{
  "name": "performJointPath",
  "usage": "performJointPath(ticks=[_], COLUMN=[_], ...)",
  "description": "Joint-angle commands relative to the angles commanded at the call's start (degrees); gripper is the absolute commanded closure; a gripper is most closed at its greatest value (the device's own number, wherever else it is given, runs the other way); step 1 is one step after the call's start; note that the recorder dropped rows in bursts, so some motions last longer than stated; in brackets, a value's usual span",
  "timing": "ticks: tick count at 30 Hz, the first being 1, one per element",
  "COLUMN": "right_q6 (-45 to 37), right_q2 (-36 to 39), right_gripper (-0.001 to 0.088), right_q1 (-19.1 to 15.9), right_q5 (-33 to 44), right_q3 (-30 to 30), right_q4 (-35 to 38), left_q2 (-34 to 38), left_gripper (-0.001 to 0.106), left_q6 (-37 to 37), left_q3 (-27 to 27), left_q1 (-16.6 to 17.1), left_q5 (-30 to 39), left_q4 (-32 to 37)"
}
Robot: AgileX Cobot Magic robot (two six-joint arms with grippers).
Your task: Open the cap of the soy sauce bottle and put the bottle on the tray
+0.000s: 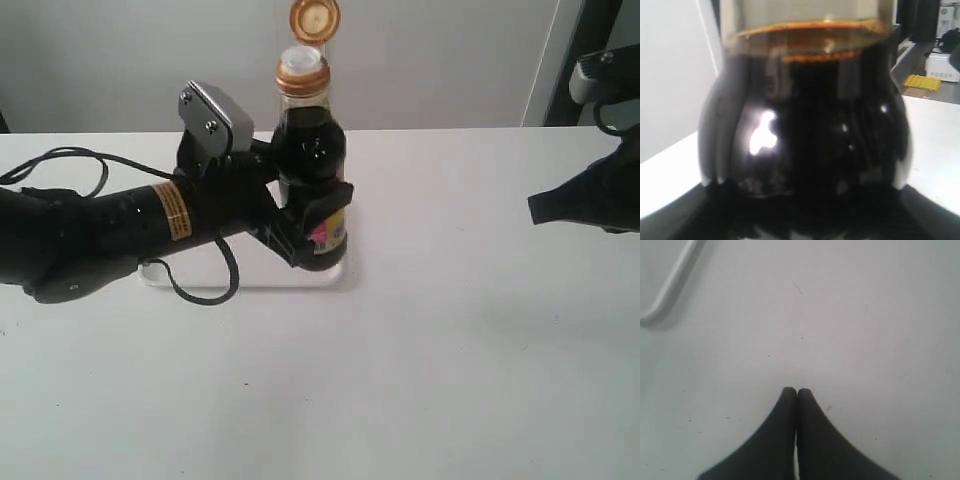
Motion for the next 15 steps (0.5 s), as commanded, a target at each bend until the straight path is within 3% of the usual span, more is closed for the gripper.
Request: performJointPath(ticks=[5,10,15], right_q6=[0.0,0.0,0.0], right_q2=[0.0,0.0,0.0], right_gripper=[0.0868,0.0868,0.0868], right_q1=[0.0,0.0,0.0], right_q5=[-0.9,-2.3,-2.7], right_q3=[0.1,0.1,0.1], right_q4=[1.3,1.6,2.9], left_q2=[0.2,1.2,3.6], left_gripper=[0.105,0.105,0.105], left_q6=[3.1,5.6,8.7], left_q3=[0.0,0.0,-0.2], left_q1=[2.6,5.3,5.7], left_q5=[4.0,4.1,2.4], left_q4=[-2.8,-6.9,-12.1])
